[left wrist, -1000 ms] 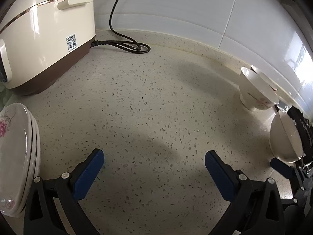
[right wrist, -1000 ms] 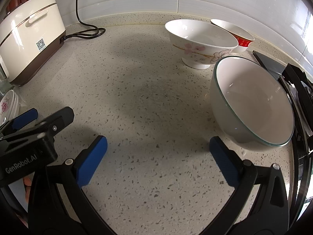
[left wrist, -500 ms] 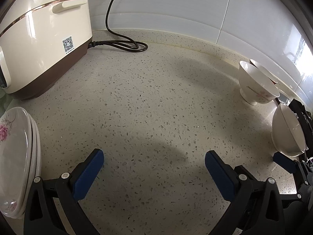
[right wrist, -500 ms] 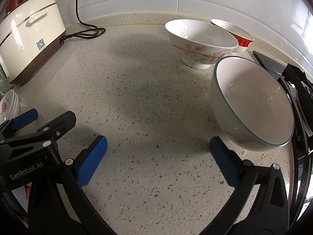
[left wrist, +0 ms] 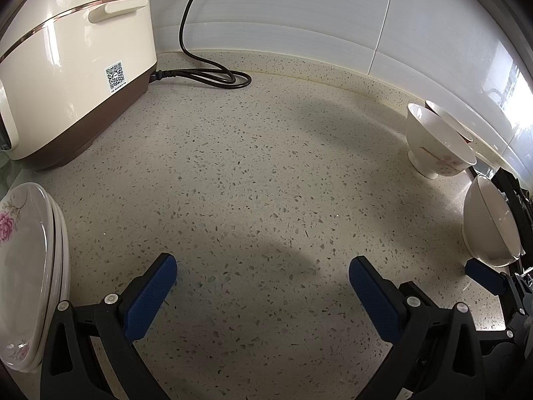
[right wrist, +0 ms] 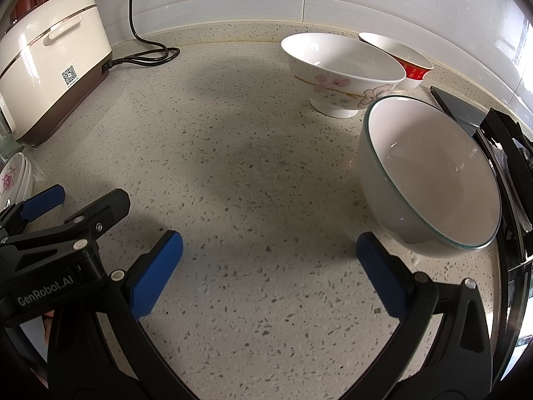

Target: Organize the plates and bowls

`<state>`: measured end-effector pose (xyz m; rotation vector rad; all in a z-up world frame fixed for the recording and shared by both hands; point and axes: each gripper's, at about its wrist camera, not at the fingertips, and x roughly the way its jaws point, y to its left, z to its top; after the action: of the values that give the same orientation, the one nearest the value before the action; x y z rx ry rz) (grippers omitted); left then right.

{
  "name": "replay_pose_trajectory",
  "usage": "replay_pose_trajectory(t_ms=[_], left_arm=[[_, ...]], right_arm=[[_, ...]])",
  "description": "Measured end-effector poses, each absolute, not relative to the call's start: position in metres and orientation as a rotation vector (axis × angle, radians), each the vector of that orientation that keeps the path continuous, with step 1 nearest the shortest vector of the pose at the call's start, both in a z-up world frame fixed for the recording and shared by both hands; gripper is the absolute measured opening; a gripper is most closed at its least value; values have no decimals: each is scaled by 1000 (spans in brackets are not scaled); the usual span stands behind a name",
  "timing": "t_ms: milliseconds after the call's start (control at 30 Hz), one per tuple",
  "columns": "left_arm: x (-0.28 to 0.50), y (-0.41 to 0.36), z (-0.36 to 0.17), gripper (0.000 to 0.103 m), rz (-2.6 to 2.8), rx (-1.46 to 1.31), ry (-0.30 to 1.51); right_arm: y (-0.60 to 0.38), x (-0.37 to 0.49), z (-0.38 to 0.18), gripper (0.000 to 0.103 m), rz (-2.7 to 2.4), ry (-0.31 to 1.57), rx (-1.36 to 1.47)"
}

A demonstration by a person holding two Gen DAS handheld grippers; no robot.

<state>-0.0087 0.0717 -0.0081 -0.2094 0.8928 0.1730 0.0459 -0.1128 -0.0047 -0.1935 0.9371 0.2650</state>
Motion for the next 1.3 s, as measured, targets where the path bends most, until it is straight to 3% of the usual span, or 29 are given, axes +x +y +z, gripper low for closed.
replay_pose_trajectory(t_ms=[1033,1300], left_arm=[[-18,79,-11,103,216,-135,940],[-17,79,-12,103,210,-130,943]], right_arm=[[-115,20,-3,103,252,987,-183],[-169,-41,21,103,256,832,-3]])
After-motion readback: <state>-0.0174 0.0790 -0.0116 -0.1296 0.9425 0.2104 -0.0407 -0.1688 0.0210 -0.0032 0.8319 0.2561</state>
